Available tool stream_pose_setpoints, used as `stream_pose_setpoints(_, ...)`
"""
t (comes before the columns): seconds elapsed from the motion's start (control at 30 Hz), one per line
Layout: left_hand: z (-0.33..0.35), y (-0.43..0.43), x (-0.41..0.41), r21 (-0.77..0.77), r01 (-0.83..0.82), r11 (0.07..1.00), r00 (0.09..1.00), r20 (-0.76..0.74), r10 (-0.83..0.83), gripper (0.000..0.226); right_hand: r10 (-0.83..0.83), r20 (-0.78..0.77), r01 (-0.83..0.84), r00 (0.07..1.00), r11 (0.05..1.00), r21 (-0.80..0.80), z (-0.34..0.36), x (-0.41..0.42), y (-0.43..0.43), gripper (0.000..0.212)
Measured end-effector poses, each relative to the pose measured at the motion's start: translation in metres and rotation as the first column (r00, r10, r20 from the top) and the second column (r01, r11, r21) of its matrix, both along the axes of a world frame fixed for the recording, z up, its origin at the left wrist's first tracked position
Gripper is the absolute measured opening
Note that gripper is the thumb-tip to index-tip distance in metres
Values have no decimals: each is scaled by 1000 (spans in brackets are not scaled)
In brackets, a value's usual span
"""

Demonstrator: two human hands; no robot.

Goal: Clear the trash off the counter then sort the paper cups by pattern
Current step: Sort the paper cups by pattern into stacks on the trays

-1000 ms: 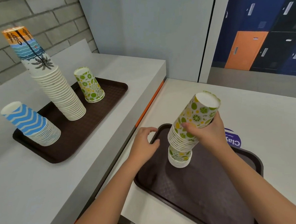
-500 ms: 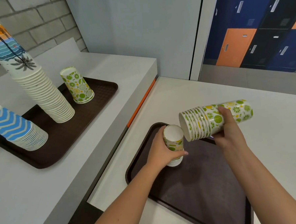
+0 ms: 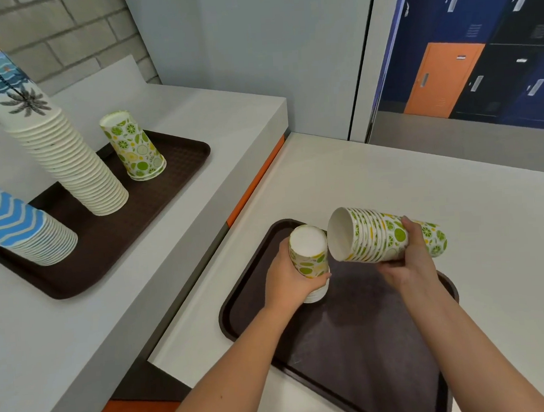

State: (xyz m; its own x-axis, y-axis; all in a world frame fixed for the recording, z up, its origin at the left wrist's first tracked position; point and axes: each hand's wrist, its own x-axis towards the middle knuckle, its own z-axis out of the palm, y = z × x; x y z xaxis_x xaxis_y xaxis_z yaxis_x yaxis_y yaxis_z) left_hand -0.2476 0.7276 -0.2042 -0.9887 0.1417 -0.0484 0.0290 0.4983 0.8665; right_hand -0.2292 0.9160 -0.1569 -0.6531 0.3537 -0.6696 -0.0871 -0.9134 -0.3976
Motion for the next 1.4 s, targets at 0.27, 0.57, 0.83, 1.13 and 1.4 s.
stream_pose_setpoints(0.27,2,-6,-3,9,-136,991,991,10,136,93,17,33,-16,999,1000,-15,-7,3,1,42)
stream_pose_setpoints(0.57,50,-41,-30,160,-338,927,938,-21,346,92,96,-4,-96,995,993,-75,-7,-18,-18,45)
stream_pose_setpoints(0.83,149,-116,-108,276,-399,875,865,-205,459,95,231,-46,-233,972,970,-73,23,-85,-64,49)
stream_pose_setpoints(1.13,277,-184,-212,118,-523,844,689,-525,500,88,365,-165,-357,916,931,75,88,-180,-136,33)
stream_pose_setpoints(1.4,248,-202,-269,-212,-671,710,672,-579,462,78,413,-235,-375,880,908,188,129,-253,-191,26)
